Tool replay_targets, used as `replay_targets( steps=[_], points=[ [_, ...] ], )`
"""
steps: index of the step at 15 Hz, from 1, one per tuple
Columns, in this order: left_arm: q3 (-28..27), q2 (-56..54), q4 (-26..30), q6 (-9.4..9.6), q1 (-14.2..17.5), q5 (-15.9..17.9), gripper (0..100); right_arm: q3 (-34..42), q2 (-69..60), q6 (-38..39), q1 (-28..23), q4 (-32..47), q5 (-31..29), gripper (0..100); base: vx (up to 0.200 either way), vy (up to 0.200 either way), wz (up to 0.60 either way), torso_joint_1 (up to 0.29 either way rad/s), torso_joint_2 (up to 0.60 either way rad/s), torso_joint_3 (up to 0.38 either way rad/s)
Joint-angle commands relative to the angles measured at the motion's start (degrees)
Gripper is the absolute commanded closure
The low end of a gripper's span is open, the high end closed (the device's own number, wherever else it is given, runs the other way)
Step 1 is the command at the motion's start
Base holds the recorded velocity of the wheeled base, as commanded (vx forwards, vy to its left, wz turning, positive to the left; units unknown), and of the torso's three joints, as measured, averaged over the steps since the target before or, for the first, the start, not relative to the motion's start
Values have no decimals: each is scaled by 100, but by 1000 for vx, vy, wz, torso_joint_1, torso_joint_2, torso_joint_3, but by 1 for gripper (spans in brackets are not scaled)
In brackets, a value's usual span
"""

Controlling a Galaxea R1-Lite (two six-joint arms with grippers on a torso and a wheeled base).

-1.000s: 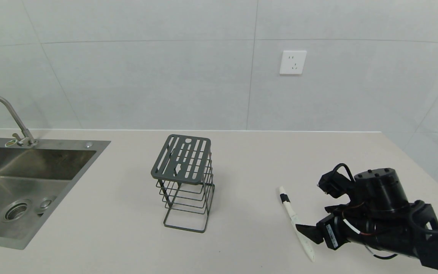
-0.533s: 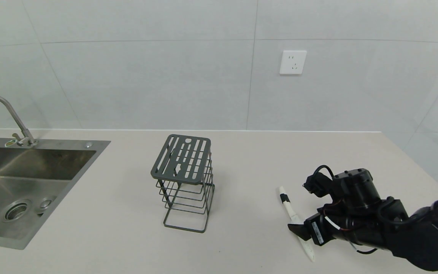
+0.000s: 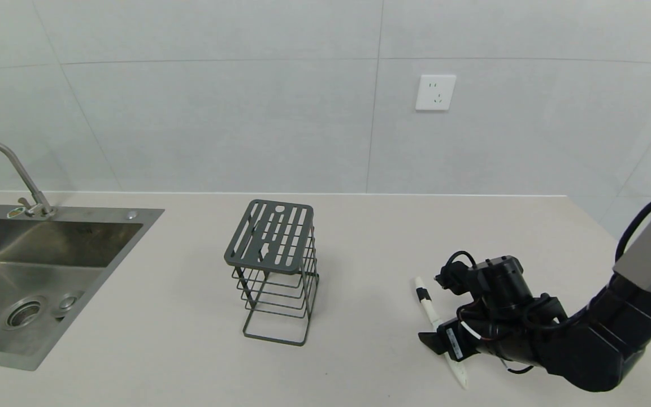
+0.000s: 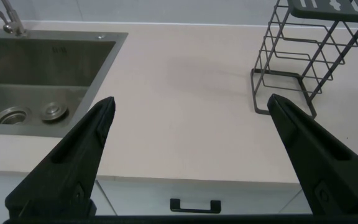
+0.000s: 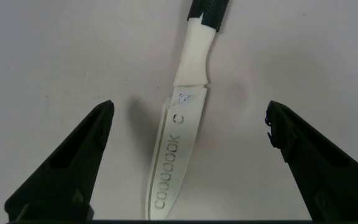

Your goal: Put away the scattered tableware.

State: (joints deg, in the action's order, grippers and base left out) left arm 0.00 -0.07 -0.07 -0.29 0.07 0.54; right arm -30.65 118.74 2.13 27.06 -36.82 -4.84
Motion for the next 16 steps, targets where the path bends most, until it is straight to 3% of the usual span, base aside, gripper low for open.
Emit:
replay_targets(
  steps=[1, 6, 7, 12, 16],
  points=[
    [0, 7, -1, -6, 1, -1, 0, -29, 97, -2, 10, -1, 1, 0, 0, 0, 0, 0, 0, 0],
    [0, 7, -1, -6, 1, -1, 0, -38, 159, 15, 115, -10, 9, 0, 0, 0, 0, 0, 0, 0],
    [0, 7, -1, -6, 1, -1, 0, -38, 246, 15, 115, -10, 9, 100, 0, 0, 0, 0, 0, 0],
    [0, 7, -1, -6, 1, -1, 0, 85, 660, 24, 27, -45, 27, 100, 0, 0, 0, 0, 0, 0],
    [0, 7, -19, 3, 1, 43, 0, 50, 194, 24, 36, -599, 45, 100, 0, 0, 0, 0, 0, 0]
  ],
)
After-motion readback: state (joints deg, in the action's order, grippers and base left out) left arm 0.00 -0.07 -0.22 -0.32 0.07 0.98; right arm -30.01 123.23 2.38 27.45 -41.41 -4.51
